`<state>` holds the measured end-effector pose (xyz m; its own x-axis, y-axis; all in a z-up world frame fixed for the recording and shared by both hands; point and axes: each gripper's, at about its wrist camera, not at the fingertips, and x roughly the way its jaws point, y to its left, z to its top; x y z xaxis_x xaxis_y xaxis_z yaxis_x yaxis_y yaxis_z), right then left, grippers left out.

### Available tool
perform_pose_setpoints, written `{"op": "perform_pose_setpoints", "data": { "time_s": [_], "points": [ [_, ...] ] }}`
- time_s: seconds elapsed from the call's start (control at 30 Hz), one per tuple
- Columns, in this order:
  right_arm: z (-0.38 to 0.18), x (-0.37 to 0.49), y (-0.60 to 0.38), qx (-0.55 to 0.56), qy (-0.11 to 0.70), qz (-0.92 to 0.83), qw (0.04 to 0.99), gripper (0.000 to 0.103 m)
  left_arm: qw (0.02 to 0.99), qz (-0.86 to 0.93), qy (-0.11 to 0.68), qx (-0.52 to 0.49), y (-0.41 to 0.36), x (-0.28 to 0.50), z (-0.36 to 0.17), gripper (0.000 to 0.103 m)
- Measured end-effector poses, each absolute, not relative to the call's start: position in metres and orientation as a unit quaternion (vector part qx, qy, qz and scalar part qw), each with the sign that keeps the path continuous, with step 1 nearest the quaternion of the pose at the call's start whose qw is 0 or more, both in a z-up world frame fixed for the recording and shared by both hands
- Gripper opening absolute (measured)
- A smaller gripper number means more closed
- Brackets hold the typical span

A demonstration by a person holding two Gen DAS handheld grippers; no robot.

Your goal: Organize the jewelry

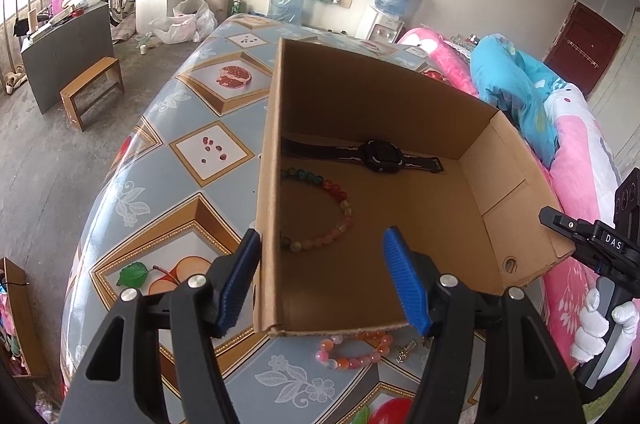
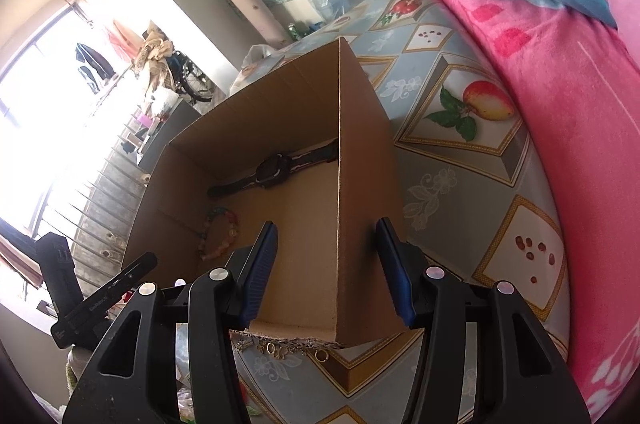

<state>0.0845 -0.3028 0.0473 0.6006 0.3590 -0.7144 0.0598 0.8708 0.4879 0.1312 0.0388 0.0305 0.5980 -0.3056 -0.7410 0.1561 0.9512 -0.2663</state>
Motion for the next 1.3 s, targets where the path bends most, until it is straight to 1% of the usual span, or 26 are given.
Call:
{"op": "perform_pose_setpoints", "data": {
  "time_s": [0.9, 1.3],
  "points": [
    [0.0472, 0.0857, -0.3001, 0.244, 0.433, 0.074, 0.864, 0.050, 0.895, -0.129, 0.420, -0.081, 0.0367, 0.1336, 0.0320, 0.062],
    [0.0446, 0.0820, -0.3047, 0.261, 0.428, 0.080, 0.862, 0.050, 0.896, -0.133, 0.416, -0.083, 0.0405, 0.1320, 0.0291, 0.063]
  ]
}}
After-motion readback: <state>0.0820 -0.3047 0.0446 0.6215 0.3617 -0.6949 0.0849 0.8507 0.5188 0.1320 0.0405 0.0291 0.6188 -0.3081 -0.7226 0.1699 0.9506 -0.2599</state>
